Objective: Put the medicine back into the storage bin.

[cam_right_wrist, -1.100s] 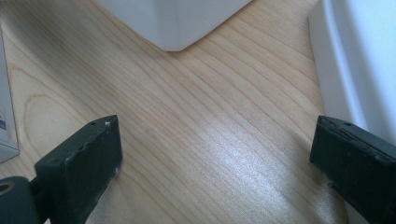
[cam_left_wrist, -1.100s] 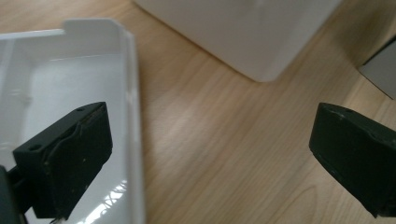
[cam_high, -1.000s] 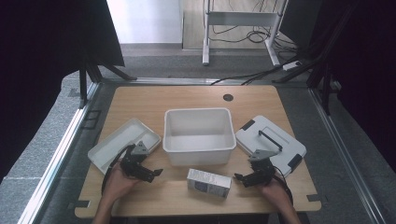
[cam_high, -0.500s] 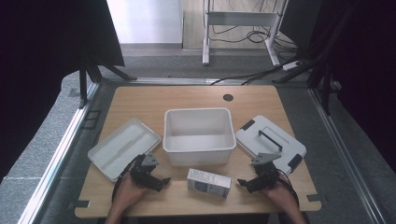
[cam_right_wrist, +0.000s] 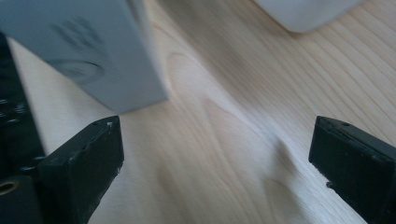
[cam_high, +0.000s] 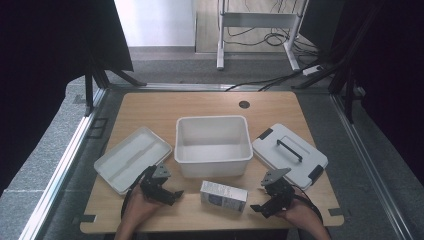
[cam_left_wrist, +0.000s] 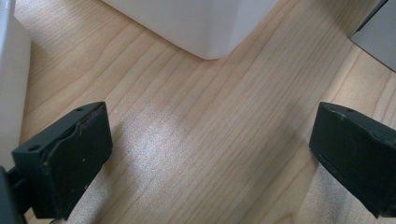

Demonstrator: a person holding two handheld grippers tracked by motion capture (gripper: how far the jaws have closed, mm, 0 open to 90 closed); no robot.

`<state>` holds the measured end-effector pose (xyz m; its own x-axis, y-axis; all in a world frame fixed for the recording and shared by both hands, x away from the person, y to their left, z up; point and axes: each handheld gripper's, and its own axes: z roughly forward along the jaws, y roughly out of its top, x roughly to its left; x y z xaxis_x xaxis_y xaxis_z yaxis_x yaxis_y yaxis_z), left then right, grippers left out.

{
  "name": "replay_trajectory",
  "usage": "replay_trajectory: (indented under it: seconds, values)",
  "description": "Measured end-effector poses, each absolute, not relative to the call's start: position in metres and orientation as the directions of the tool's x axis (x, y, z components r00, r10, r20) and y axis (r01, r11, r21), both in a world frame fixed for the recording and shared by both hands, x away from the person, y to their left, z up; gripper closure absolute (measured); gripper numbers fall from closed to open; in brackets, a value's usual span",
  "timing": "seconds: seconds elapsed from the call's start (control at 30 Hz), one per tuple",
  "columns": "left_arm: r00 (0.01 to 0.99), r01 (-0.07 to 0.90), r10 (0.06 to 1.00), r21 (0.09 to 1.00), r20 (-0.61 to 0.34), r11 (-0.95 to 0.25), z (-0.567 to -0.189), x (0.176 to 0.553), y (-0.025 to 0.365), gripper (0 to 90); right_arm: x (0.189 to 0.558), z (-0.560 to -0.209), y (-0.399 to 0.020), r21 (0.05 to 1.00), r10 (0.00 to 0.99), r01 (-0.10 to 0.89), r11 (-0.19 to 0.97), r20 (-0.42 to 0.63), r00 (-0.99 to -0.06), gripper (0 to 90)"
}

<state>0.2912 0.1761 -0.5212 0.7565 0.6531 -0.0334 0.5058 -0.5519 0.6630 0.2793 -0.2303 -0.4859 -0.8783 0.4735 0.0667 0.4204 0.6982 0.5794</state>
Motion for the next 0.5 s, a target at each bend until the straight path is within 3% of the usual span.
replay_trajectory:
  seconds: [0.23, 0.5]
  values:
    - [0.756, 0.507, 0.654, 0.663, -0.035, -0.551, -0.521, 0.291, 0.176, 0.0, 0.279, -0.47, -0.205, 0.5, 0.397, 0.381, 0.778, 0.079, -0.914, 2.9]
    - [0.757, 0.507, 0.653, 0.662, -0.034, -0.553, -0.521, 0.291, 0.176, 0.0, 0.28, -0.45, -0.17, 0.423, 0.312, 0.301, 0.855, 0.045, -0.949, 10.3]
